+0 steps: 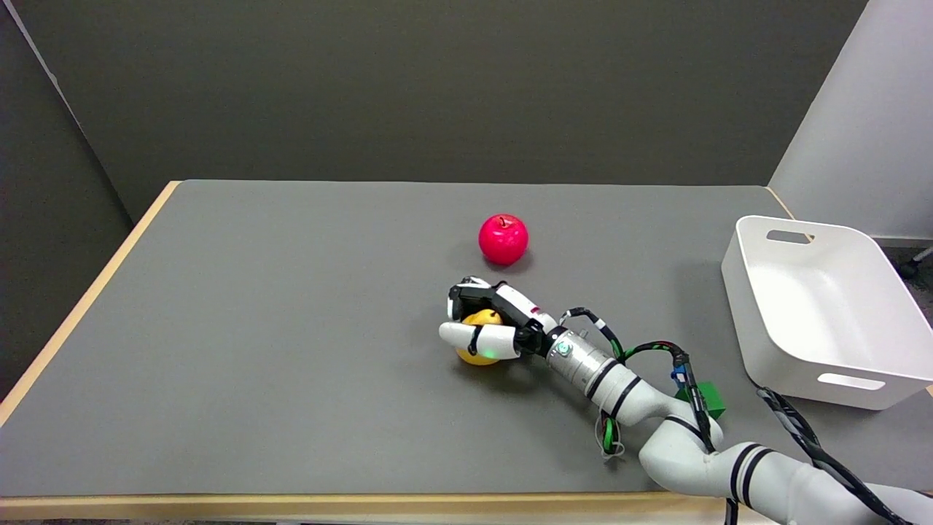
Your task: Pick up the yellow pear.
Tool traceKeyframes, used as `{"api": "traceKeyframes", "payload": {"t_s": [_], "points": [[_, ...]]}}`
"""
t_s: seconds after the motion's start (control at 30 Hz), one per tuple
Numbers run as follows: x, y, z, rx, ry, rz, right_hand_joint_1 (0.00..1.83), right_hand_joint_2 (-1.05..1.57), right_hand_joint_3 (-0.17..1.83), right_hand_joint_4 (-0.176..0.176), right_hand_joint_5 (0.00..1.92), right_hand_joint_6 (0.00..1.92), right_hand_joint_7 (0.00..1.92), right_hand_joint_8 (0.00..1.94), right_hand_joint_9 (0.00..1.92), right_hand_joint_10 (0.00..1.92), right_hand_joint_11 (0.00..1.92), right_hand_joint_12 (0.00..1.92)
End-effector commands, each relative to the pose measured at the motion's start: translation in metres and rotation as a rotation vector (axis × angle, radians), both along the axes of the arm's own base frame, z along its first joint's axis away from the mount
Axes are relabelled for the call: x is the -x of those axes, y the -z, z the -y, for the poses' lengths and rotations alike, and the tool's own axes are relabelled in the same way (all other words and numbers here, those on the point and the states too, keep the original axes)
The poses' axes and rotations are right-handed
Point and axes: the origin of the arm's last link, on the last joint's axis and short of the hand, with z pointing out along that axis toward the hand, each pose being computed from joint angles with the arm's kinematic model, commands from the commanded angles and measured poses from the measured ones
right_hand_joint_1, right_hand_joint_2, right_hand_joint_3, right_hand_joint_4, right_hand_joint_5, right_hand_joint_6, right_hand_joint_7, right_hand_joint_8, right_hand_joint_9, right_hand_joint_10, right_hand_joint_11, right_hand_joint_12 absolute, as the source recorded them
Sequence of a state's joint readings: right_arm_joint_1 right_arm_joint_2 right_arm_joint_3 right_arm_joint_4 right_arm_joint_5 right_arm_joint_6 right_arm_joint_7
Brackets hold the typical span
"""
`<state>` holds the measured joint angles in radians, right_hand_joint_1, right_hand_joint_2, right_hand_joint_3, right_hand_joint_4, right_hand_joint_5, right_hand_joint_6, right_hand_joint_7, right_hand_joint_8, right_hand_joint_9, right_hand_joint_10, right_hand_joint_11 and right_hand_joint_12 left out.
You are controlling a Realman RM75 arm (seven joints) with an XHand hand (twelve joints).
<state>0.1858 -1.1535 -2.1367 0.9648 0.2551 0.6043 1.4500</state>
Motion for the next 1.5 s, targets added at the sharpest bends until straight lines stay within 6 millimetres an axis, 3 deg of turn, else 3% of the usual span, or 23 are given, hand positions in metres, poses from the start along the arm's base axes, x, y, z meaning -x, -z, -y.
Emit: {"api": "traceKeyframes", "payload": {"t_s": [0.03,0.1,0.17,0.3,0.43,0.67,0.73,0.8,1.03,1.43,1.5], "points": [[-0.006,0.003,0.009,-0.002,-0.025,-0.041,1.22,1.38,0.11,-0.115,0.44,1.74,0.23,1.94,0.53,1.82,0.0,1.92],[-0.007,0.003,0.01,-0.001,-0.028,-0.041,1.18,1.42,0.14,-0.066,0.33,1.91,0.22,1.94,0.47,1.92,0.0,1.92],[-0.007,0.003,0.01,-0.001,-0.031,-0.04,1.18,1.41,0.15,-0.07,0.34,1.92,0.23,1.94,0.47,1.92,0.0,1.92],[-0.009,0.002,0.011,0.001,-0.038,-0.038,1.18,1.41,0.14,-0.104,0.38,1.92,0.18,1.94,0.47,1.91,0.0,1.92],[-0.011,0.002,0.012,0.0,-0.048,-0.035,1.21,1.41,0.11,-0.165,0.41,1.92,0.15,1.94,0.49,1.83,0.0,1.92],[-0.032,-0.005,0.016,0.019,-0.144,0.003,1.21,1.42,0.09,-0.176,0.43,1.91,0.14,1.94,0.49,1.8,0.0,1.92],[-0.047,-0.011,0.02,0.034,-0.193,0.016,1.21,1.42,0.09,-0.176,0.44,1.92,0.14,1.94,0.48,1.81,0.0,1.92],[-0.06,-0.017,0.022,0.044,-0.237,0.005,1.2,1.43,0.09,-0.176,0.48,1.9,0.21,1.94,0.34,1.92,0.0,1.92],[-0.104,-0.037,0.022,0.08,-0.39,-0.087,1.2,1.43,0.09,-0.176,0.48,1.9,0.21,1.94,0.34,1.92,0.0,1.92],[-0.195,-0.095,0.011,0.263,-0.67,-0.388,1.2,1.43,0.09,-0.176,0.49,1.9,0.21,1.94,0.34,1.92,0.0,1.92],[-0.208,-0.107,0.008,0.313,-0.702,-0.458,1.21,1.41,0.13,-0.176,0.33,1.92,0.34,1.94,0.34,1.92,0.0,1.92]]}}
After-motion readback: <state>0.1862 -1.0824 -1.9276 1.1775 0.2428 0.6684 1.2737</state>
